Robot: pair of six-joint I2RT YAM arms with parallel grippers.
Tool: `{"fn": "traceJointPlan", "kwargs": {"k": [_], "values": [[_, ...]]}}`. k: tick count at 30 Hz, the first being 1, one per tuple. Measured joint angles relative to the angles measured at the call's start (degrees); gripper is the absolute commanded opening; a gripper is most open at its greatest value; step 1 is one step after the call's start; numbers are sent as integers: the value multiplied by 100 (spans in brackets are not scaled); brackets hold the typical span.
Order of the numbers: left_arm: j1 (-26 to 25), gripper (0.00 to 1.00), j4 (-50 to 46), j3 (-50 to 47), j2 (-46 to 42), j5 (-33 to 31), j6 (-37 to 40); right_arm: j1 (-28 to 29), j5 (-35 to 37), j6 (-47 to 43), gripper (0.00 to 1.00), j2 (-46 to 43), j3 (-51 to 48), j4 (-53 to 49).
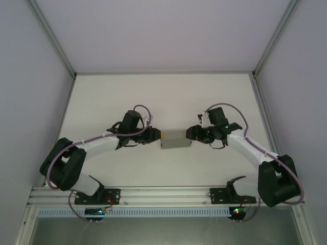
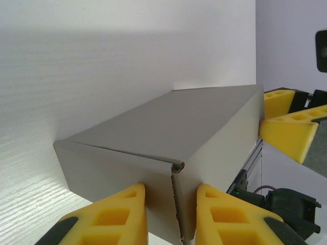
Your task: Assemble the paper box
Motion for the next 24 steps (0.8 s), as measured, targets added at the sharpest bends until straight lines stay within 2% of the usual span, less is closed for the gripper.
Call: {"fn": "traceJointPlan", "kwargs": {"k": [2,4,7,9,17,19,21,24], "values": [[7,17,-39,44,33,-2,17,-83,-90,-42,21,63,9,107],[15,14,-109,107,66,-24,20,-190,-203,-57,10,138,15,264],[46,6,-186,179,101,-76,22,-328,-341,-28,0,188,-44,601],[63,0,-264,236,118,-105,42,-391,-426,-4,0,188,-149,874],[83,0,-678,514,225,-203,236,-490,-544,107,1,118,-407,1375],[87,0,-824,638,240,-243,319,-490,-511,81,11,92,-389,1338],[87,11,-988,789,284,-299,420,-485,-442,-13,24,76,-304,1163],[55,23,-1257,1008,332,-422,608,-455,-326,-199,36,76,-149,804]]}}
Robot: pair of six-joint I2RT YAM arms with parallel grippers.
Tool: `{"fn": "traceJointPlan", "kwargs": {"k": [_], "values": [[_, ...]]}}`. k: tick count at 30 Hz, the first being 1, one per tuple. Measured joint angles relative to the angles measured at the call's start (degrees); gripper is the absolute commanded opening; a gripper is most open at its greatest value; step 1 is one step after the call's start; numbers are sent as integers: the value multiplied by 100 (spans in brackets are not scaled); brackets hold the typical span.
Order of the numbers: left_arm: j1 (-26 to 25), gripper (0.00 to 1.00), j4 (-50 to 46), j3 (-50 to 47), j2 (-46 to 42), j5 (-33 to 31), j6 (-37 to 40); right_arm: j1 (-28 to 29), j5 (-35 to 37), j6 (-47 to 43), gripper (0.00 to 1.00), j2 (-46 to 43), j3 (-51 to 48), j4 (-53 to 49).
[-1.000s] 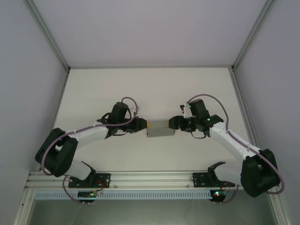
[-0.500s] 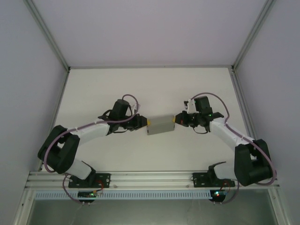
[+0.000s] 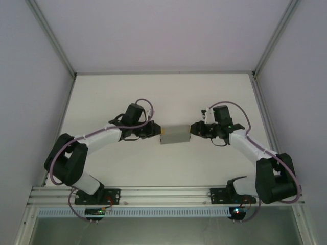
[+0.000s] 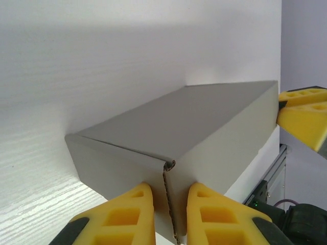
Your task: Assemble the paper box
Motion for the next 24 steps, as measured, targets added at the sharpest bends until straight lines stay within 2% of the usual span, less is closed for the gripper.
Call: {"fn": "traceJointPlan", "kwargs": {"k": [2,3,5,6,7,9,10,11,16,20,22,24], "values": [[-26,27,-210,136,9,-114,144,11,83,-181,43,0,179,-280],[-44,34,-334,201,7,-179,234,20,105,-247,46,0,291,-389],[-68,54,-575,341,7,-352,400,20,184,-487,59,0,595,-614],[-74,58,-680,393,2,-448,494,20,212,-603,66,-2,739,-691],[-74,64,-774,431,-4,-516,568,20,251,-723,76,-2,881,-756],[-74,83,-966,518,-57,-671,719,20,310,-1067,96,-7,1137,-892],[-74,96,-1047,566,-107,-748,802,33,328,-1246,99,-9,1244,-955],[-74,100,-1139,632,-177,-837,890,59,369,-1517,99,-9,1360,-1032],[68,100,-1392,914,-664,-1327,1178,603,673,-3150,99,-22,1685,-1318],[531,100,-1545,850,-1084,-1727,1268,1596,1215,-5084,99,118,1775,-1661],[798,100,-1602,645,-1327,-1969,1261,2044,1504,-5816,99,398,1967,-1915],[1045,100,-1676,345,-1582,-2188,1231,2247,1781,-6343,99,765,2225,-2098]]}}
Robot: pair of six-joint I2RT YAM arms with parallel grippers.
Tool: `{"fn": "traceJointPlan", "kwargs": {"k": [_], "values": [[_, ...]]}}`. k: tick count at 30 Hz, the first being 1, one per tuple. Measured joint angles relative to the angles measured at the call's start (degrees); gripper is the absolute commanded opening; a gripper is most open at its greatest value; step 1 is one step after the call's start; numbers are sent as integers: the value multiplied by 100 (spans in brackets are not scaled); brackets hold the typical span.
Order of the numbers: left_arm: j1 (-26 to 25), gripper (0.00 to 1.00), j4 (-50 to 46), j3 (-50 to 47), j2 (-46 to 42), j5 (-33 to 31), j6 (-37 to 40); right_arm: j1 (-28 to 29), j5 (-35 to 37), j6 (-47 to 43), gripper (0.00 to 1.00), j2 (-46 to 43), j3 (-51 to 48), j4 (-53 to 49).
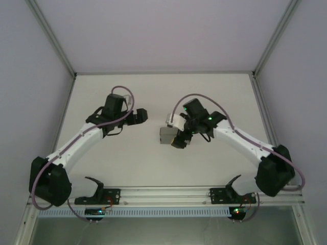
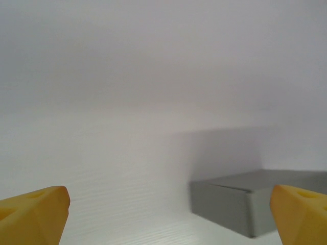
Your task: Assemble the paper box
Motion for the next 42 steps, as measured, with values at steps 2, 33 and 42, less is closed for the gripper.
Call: {"fn": "traceJointPlan", "kwargs": {"k": [2,33,42], "values": [[190,100,-70,-376,-269,-195,-85,48,310,-411,99,385,251,-127],[494,99,-269,-1386,-883,-852,-229,857,5254,-1283,70,2455,767,1495],[494,99,-192,-1397,-883,-852,-223,1508,5182,-345,91,2387,549,557]]}}
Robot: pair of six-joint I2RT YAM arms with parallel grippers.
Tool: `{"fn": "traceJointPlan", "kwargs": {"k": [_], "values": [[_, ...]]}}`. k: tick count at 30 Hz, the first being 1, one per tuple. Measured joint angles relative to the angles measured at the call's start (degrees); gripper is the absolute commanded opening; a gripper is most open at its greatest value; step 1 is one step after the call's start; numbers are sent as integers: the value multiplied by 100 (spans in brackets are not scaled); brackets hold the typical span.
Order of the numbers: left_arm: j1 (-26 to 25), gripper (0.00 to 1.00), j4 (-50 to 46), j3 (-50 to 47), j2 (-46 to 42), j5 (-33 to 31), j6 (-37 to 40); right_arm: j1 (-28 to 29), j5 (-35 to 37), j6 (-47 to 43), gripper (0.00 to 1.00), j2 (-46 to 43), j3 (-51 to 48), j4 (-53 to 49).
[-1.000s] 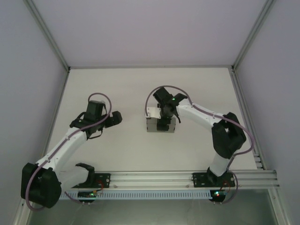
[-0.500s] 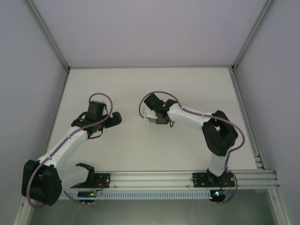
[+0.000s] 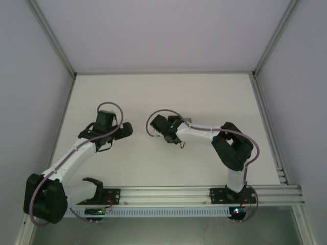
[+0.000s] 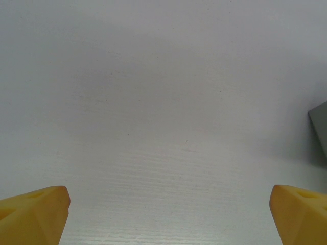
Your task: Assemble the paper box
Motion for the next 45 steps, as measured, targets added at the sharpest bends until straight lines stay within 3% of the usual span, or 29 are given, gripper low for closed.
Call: {"fn": "traceJointPlan", "kwargs": {"k": [2,5,11,15,20,23,27,32,39,45], "values": [[0,100,15,2,2,0,15,181,-157,334,99,-173,-125,-269],[2,99,24,4,4,-2,50,291,-428,649,99,-525,-332,-520],[125,99,127,188,177,-197,192,-170,-1300,994,99,-1838,-920,-286],[369,100,505,267,247,-640,389,-1252,-1978,1497,99,-2911,-1320,428],[942,100,1794,-212,297,-1362,901,-3370,-2570,2603,99,-3547,-2166,1823],[1246,100,2924,-774,457,-1731,1423,-4186,-2813,3051,99,-3471,-2870,2671],[1488,99,4387,-1344,1207,-1956,2109,-4765,-3018,3515,99,-2791,-3512,3832],[1692,100,5346,-1384,1978,-1963,2564,-5058,-3309,3731,99,-2044,-3956,5143],[1871,99,7396,-2094,2498,-1268,2931,-5495,-3882,4033,99,-1801,-4763,7224],[1875,99,7705,-2129,2568,-1119,2973,-5460,-3932,4153,99,-1694,-4857,7519]]}}
